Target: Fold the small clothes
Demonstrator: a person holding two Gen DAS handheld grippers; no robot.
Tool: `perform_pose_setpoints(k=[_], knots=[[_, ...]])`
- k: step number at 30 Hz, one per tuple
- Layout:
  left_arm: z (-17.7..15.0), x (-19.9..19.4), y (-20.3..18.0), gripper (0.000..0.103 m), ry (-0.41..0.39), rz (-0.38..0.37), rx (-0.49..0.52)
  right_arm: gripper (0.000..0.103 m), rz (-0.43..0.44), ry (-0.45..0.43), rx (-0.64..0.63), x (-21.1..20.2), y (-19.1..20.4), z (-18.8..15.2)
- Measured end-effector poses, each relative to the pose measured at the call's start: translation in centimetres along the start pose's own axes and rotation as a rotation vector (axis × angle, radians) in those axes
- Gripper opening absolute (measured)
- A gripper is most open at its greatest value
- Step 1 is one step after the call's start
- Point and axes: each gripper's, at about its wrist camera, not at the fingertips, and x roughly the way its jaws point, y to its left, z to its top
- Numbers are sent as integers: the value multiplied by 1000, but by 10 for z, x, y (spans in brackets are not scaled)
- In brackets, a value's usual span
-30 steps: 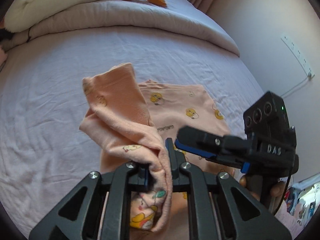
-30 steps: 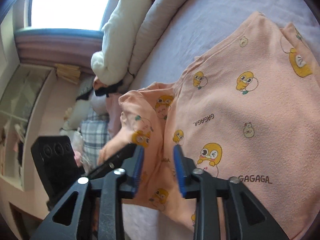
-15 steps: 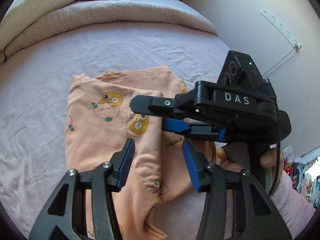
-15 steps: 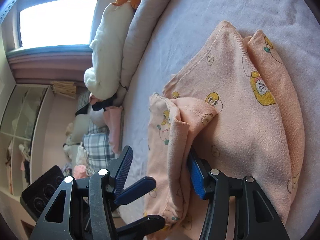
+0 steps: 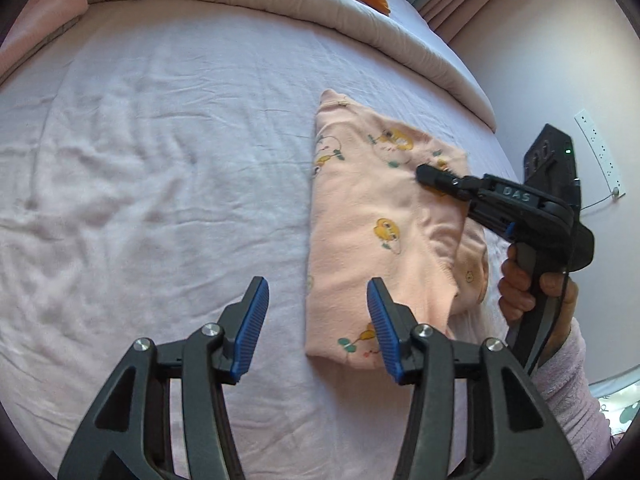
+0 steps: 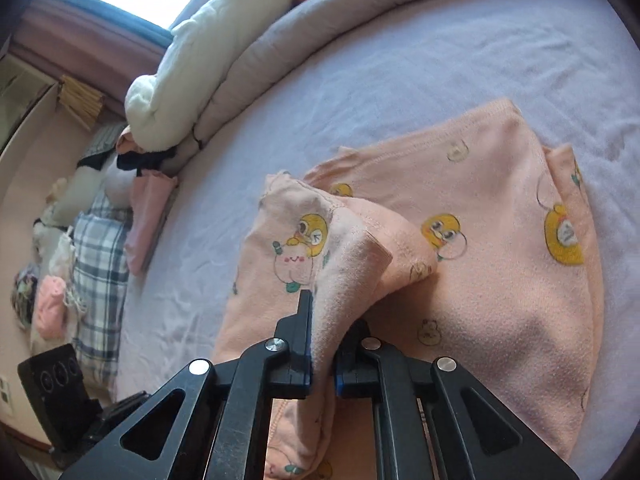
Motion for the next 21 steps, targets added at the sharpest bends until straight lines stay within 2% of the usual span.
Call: perform_pose_setpoints(k=[3, 6, 11, 14, 16, 18, 21], knots=[[-4, 7, -1, 53, 1, -17, -12, 8, -46, -61, -115, -30, 18, 15], [-6, 16, -3, 53, 8, -46, -15, 8, -109, -65, -147, -52, 17, 36], [-3, 36, -15, 53, 39, -68, -2, 8, -241, -43, -104, -60, -31, 55], [8, 48, -28, 53, 55, -78, 14, 8, -219, 36, -36, -41, -66, 53], [12, 52, -42, 53, 57, -86, 37, 8, -224, 29, -13, -36, -83, 49], [19, 57, -57, 53, 55, -92, 67, 9, -182, 16, 20, -36, -93, 47], [30, 63, -78, 53, 44, -94, 110, 9, -175, 8, 17, -42, -97, 46]])
